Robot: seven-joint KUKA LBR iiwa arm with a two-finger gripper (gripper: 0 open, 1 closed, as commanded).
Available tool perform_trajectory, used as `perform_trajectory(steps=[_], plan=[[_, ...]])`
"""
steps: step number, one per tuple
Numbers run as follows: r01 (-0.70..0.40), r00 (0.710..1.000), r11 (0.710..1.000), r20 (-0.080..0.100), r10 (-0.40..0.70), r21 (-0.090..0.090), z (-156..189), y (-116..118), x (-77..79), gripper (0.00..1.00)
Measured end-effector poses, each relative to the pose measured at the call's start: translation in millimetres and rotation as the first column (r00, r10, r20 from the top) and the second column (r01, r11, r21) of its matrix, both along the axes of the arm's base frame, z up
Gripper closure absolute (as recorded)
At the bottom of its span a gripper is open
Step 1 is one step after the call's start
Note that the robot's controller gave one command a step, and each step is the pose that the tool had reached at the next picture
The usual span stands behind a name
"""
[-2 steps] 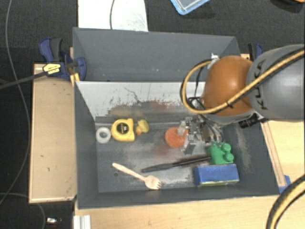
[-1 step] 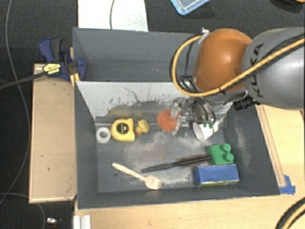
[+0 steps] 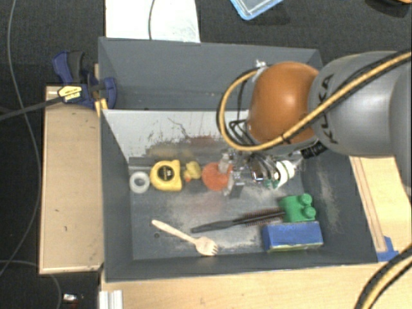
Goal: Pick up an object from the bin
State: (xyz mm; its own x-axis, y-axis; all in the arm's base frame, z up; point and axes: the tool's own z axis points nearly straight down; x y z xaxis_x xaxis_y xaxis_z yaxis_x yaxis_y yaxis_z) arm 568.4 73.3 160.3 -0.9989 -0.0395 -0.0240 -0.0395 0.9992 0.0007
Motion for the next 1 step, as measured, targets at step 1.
perform_trajectory(steps=[1], plan=[[-0.308,0.951,0.951,0.001,0.308,-0.006,-1.7,-25.9,-37.0,1.0]])
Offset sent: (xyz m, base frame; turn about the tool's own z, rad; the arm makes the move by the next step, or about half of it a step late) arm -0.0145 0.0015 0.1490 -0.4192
